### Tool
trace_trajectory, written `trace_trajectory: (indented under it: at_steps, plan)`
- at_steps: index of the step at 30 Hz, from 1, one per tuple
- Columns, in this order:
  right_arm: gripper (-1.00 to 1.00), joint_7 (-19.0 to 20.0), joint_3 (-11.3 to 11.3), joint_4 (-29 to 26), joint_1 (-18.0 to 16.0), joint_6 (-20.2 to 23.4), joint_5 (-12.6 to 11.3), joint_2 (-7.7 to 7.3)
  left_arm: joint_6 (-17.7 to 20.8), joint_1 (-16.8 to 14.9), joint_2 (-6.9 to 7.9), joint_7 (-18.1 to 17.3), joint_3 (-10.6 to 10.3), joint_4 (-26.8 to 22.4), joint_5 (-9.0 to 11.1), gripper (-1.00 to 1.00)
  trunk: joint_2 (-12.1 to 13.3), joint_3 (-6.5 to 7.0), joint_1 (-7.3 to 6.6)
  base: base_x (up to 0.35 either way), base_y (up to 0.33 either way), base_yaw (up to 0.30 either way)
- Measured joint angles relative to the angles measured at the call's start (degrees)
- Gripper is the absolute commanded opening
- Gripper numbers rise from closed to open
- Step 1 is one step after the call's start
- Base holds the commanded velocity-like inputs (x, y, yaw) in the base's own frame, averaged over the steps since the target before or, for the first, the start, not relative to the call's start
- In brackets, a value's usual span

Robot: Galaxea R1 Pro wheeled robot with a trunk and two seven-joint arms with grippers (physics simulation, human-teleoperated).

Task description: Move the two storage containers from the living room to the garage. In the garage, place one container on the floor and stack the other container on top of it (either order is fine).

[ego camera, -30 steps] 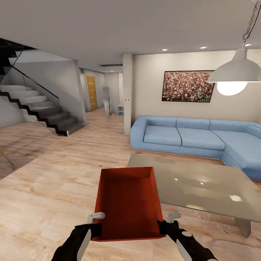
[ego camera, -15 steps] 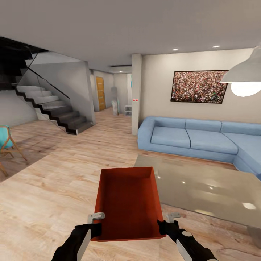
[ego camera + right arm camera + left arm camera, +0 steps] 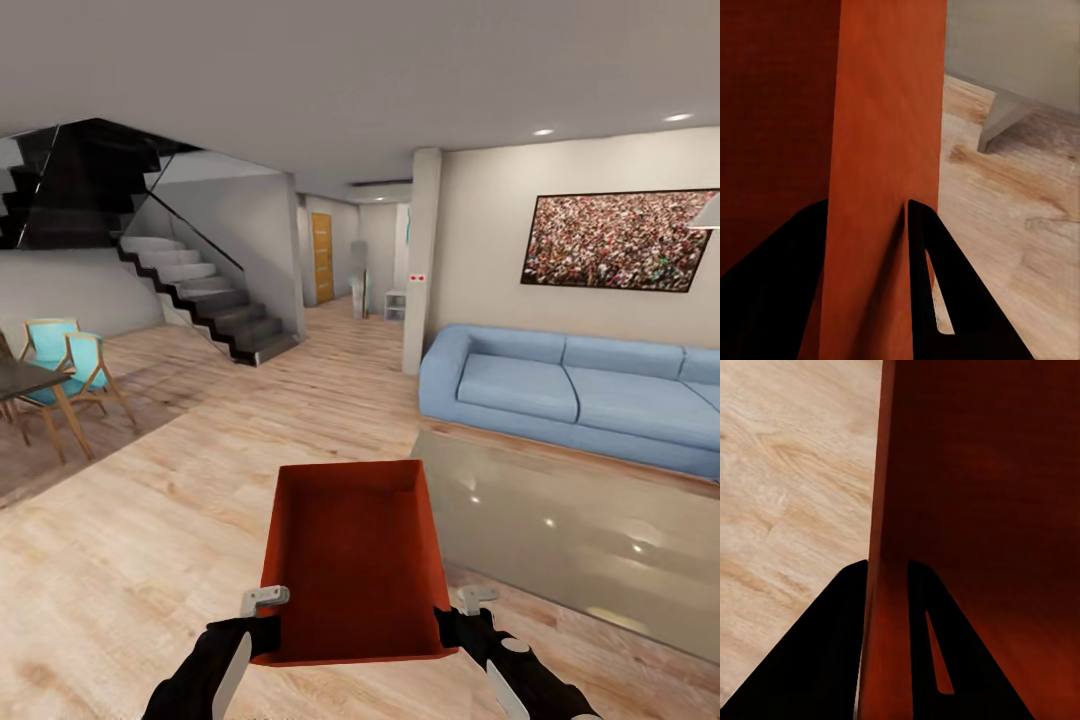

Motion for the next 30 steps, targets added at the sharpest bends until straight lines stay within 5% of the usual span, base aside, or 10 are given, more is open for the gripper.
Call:
trace_trajectory:
  at_steps: [30]
  plan:
    - [-1.0,-0.01,0.02,0.01,0.0,0.05,0.01,0.0,0.06,0.0,0.0,0.0,0.0,0.01,0.01,-1.0,0.0,0.51,0.0,0.0,0.0,0.198]
